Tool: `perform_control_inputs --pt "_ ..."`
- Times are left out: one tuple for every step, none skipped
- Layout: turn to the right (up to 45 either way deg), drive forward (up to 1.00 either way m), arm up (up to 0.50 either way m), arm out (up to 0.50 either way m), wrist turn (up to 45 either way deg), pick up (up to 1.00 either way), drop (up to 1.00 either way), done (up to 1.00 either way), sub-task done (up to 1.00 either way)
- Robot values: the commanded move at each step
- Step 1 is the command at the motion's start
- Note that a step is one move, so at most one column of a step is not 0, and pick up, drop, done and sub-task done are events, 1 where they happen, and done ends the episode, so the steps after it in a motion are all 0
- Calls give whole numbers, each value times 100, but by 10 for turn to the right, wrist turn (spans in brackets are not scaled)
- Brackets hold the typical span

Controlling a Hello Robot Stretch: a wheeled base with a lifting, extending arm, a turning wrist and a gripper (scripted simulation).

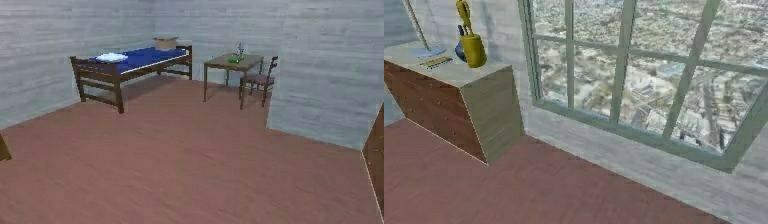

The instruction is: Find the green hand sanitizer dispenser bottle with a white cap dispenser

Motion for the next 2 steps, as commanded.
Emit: perform_control_inputs --pt "-450 0 0 0 0 0 0 0 0" --pt "-450 0 0 0 0 0 0 0 0"
